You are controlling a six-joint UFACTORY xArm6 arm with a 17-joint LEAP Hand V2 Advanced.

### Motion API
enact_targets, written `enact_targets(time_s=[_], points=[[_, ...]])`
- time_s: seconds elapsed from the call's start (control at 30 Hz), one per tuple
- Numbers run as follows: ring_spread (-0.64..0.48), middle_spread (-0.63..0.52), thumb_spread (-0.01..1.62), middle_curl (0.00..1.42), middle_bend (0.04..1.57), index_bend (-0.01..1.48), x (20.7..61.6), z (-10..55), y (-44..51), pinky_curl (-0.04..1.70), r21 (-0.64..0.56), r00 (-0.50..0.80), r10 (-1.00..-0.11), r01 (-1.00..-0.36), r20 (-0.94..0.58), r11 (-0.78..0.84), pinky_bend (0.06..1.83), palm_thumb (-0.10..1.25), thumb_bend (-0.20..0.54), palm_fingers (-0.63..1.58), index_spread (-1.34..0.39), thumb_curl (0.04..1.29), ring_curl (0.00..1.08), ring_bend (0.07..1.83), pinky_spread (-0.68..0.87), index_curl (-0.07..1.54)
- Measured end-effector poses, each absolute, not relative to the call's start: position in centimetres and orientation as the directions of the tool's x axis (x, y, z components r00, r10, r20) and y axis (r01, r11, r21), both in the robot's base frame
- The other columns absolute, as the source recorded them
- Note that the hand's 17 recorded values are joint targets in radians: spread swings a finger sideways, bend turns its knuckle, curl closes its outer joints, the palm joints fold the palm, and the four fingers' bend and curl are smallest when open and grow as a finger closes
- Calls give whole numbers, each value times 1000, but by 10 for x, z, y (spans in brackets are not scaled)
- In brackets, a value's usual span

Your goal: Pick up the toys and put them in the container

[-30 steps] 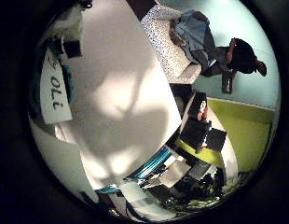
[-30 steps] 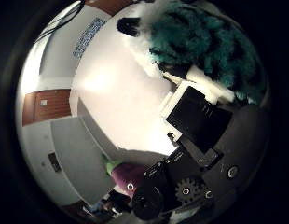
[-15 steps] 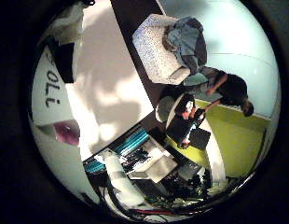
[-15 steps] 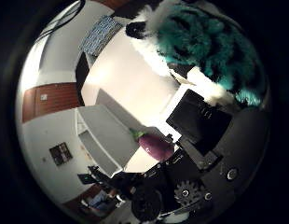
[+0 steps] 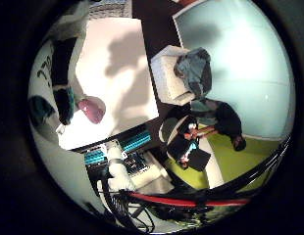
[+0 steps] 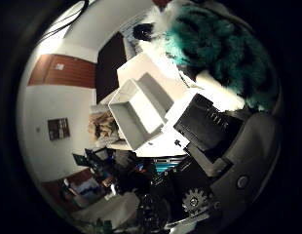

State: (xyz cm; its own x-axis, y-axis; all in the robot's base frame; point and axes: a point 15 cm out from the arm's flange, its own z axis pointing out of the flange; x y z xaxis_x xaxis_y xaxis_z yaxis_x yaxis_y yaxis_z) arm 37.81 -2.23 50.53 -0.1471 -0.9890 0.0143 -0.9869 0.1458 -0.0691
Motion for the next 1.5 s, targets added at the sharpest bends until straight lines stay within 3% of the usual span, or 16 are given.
enact_targets(time_s=[0.43, 0.87, 1.03, 1.17, 1.27, 1.33, 1.43, 1.5], points=[[-264, -155, 795, 897, 1303, 1094, 387, 507, 132, 1262, -144, 149, -988, -979, -38, -142, 1081, 1035, -17, 1072, -242, 848, 880, 1296, -210, 931], [-269, -157, 752, 905, 1301, 1090, 441, 463, 193, 1292, -173, 207, -977, -965, -50, -196, 1054, 1037, -17, 1071, -246, 871, 895, 1291, -221, 943], [-265, -161, 963, 903, 1277, 1069, 458, 458, 201, 1259, -209, 209, -976, -959, -58, -193, 1058, 843, -26, 1069, -252, 789, 885, 1268, -231, 945], [-255, -163, 1159, 839, 1171, 858, 469, 454, 205, 1094, -235, 208, -976, -954, -62, -188, 932, 744, -24, 1061, -285, 638, 787, 1224, -307, 880], [-279, -177, 1204, 774, 1039, 577, 467, 451, 204, 982, -225, 212, -975, -955, -62, -193, 874, 681, -28, 841, -330, 555, 714, 1179, -422, 821], [-280, -182, 1227, 721, 901, 388, 466, 450, 205, 937, -221, 221, -973, -954, -60, -203, 877, 634, -25, 567, -383, 489, 653, 1087, -433, 750], [-176, -140, 1227, 636, 687, 359, 463, 448, 205, 943, -212, 227, -972, -955, -58, -210, 806, 577, -29, 222, -417, 431, 587, 930, -236, 688], [-74, -94, 1222, 566, 576, 340, 463, 448, 205, 911, -210, 234, -971, -953, -56, -217, 773, 549, -25, 171, -424, 398, 513, 818, -26, 625]])
